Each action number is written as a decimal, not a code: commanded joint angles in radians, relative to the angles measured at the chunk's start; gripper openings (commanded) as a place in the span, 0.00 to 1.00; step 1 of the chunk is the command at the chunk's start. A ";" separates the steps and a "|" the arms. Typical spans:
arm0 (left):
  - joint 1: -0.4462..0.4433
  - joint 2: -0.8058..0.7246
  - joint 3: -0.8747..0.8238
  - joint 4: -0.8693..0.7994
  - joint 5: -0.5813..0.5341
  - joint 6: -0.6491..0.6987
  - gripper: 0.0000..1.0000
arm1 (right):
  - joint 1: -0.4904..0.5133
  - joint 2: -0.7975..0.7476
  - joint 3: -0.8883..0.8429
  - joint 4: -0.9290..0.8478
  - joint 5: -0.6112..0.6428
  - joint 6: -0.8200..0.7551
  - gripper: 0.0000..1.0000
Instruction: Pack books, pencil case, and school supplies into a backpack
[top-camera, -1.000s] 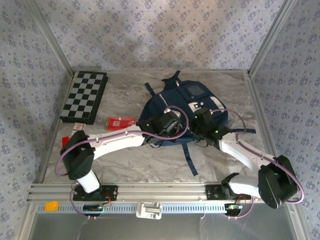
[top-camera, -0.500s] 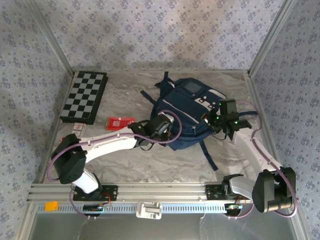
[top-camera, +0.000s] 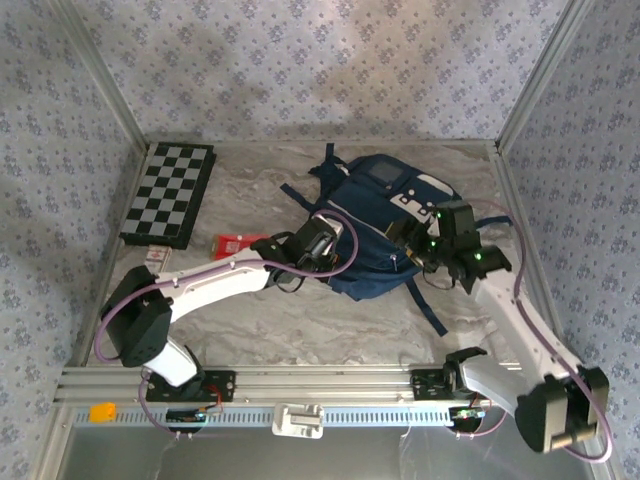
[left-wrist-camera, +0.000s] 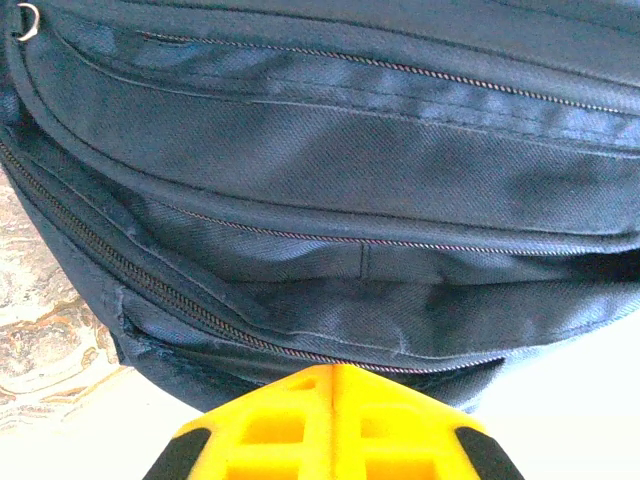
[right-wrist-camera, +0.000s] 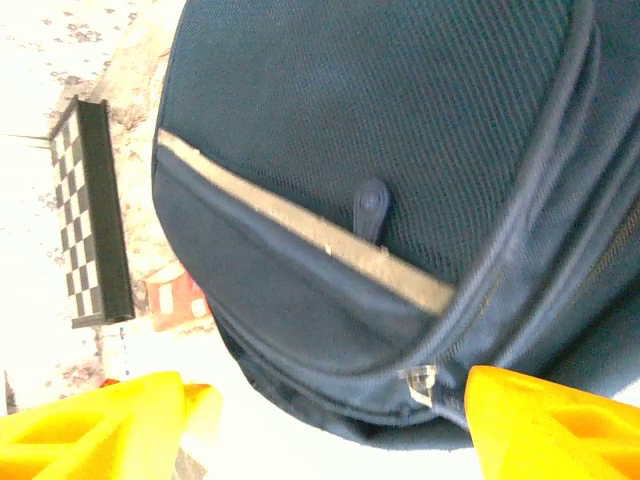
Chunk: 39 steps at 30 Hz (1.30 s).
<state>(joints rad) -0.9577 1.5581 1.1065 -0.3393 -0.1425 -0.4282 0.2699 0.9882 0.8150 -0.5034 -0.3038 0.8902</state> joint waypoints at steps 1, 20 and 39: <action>-0.004 -0.002 0.051 0.003 -0.005 -0.030 0.00 | 0.018 -0.022 -0.067 0.003 0.043 0.078 0.75; -0.213 0.223 0.233 0.170 -0.146 -0.225 0.23 | -0.108 0.236 0.036 0.138 -0.041 -0.016 0.29; -0.265 0.328 0.388 -0.093 -0.417 -0.404 0.64 | 0.113 0.146 -0.011 0.278 0.078 0.237 0.00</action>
<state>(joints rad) -1.2205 1.8366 1.4300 -0.3458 -0.4931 -0.7795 0.3637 1.1534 0.7952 -0.3046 -0.2226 1.0966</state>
